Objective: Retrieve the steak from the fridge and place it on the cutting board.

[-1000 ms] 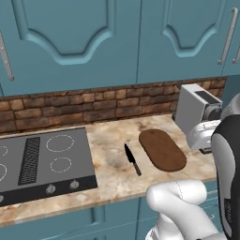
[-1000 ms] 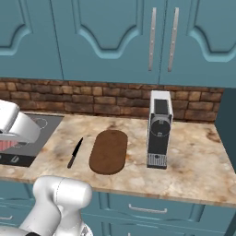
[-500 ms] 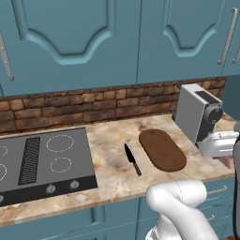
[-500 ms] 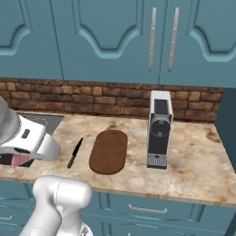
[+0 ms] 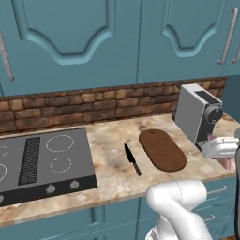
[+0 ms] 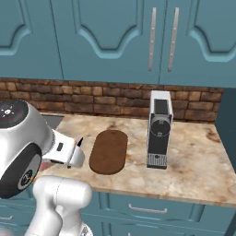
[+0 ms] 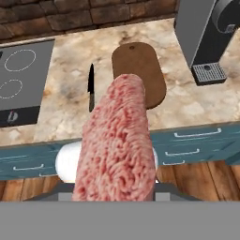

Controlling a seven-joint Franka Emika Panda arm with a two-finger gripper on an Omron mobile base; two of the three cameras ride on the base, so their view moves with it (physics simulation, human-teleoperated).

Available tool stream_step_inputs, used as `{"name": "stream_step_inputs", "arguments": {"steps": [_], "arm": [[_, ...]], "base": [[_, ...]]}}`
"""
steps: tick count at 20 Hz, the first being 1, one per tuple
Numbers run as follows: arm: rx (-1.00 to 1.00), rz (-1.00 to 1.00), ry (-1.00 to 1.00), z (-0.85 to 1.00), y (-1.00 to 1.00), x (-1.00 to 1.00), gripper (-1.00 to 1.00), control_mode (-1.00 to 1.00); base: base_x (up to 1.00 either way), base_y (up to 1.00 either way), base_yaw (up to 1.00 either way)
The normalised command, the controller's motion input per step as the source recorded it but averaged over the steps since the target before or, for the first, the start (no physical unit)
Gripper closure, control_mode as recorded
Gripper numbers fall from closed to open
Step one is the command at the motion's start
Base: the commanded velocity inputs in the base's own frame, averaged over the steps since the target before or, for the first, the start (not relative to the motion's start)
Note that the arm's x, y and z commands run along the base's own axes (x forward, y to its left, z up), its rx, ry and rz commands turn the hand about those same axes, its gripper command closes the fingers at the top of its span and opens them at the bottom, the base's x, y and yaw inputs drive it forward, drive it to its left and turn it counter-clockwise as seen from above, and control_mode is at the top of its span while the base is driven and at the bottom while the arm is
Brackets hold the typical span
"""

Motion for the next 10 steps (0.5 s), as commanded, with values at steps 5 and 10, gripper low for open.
{"name": "stream_step_inputs", "arguments": {"steps": [5,10], "arm": [[0.04,0.04,-0.12,-0.49,-0.48,0.67,1.0,-1.0],[0.0,0.04,-0.01,-0.58,-0.36,0.77,1.0,-1.0]], "base": [[0.0,0.0,0.0],[0.0,0.0,0.0]]}}
